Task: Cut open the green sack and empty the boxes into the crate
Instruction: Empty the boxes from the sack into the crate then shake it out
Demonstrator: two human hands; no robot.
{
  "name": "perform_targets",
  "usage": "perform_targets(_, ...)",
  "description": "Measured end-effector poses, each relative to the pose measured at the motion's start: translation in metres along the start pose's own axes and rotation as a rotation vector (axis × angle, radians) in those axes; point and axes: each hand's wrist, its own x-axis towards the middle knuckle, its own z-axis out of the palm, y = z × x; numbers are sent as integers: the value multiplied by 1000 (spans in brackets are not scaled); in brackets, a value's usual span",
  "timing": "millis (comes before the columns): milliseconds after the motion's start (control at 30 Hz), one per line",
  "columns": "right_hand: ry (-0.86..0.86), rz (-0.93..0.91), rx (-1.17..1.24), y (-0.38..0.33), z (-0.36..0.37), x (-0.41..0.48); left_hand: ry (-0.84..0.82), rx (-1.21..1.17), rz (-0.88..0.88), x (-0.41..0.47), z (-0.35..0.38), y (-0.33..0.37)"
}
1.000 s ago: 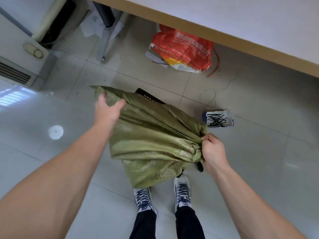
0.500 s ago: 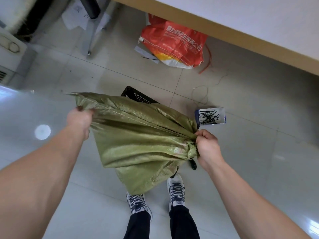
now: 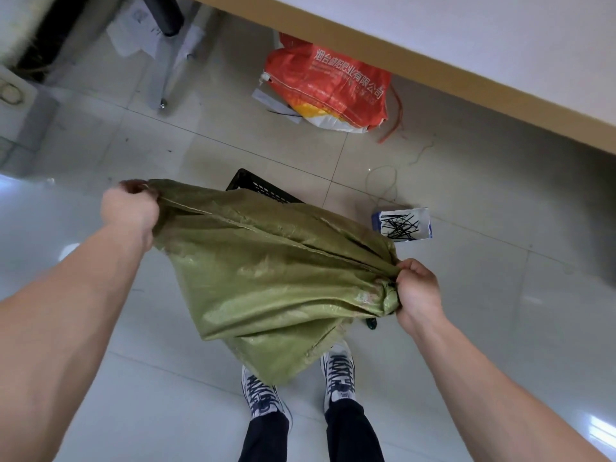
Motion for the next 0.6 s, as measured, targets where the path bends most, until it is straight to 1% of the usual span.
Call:
perform_targets(167, 7, -105, -272, -6, 1, -5, 19, -1, 206, -25, -6, 26)
perform_targets(333, -8, -181, -511, -19, -14, -26, -35, -107, 305, -64, -13, 50)
perform_targets(400, -37, -234, -565, -26, -20, -40, -58, -126, 317, -80, -16, 55)
perform_targets(467, -19, -269, -573, -29, -27, -54, -48, -117, 333, -95, -20, 59)
perform_targets(533, 23, -257, -555, -26, -35, -62, -40, -38, 374, -109, -27, 62)
perform_targets(600, 24, -188, -581, -21, -43, -68, 0, 27, 366, -120, -34, 67)
